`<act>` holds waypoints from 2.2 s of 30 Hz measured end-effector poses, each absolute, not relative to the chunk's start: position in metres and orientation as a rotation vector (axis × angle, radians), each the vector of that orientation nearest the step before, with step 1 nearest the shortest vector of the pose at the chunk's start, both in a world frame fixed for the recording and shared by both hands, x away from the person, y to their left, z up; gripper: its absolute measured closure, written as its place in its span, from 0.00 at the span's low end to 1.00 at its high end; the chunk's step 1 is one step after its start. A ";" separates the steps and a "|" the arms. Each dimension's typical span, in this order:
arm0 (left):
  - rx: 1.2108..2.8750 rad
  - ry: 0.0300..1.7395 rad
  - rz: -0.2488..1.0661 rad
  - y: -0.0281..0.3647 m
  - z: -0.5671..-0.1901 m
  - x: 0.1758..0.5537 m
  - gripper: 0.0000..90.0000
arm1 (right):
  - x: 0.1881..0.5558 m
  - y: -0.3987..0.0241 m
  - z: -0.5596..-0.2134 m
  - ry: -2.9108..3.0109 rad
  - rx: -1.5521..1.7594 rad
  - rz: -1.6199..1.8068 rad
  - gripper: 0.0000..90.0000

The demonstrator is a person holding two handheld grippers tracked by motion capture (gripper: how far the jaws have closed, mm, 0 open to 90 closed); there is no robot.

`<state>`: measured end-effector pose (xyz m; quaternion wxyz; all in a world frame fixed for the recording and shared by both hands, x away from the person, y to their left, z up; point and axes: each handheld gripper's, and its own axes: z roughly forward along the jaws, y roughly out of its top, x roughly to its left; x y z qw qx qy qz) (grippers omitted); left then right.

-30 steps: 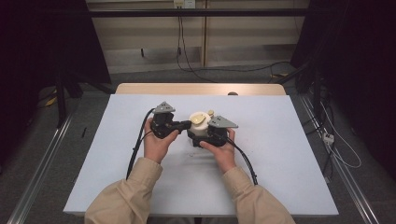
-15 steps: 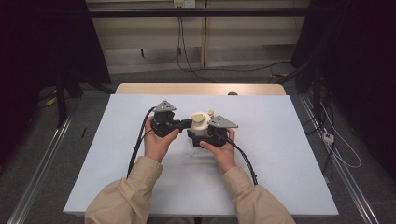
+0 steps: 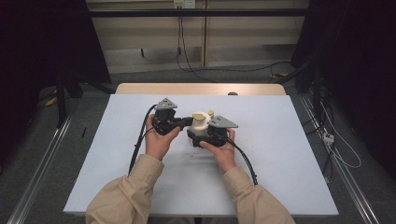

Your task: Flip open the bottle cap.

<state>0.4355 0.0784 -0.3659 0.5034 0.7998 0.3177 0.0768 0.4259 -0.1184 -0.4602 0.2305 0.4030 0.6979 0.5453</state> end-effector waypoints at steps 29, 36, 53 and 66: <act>1.928 0.754 0.171 0.069 -0.358 0.442 1.00 | 0.427 -0.119 -0.460 1.929 1.113 1.500 0.07; 1.916 0.763 0.178 0.070 -0.358 0.445 1.00 | 0.427 -0.119 -0.460 1.927 1.115 1.501 0.07; 1.923 0.754 0.188 0.066 -0.356 0.446 1.00 | 0.427 -0.119 -0.459 1.933 1.115 1.498 0.07; 1.928 0.744 0.189 0.061 -0.354 0.448 1.00 | 0.427 -0.119 -0.459 1.930 1.116 1.499 0.07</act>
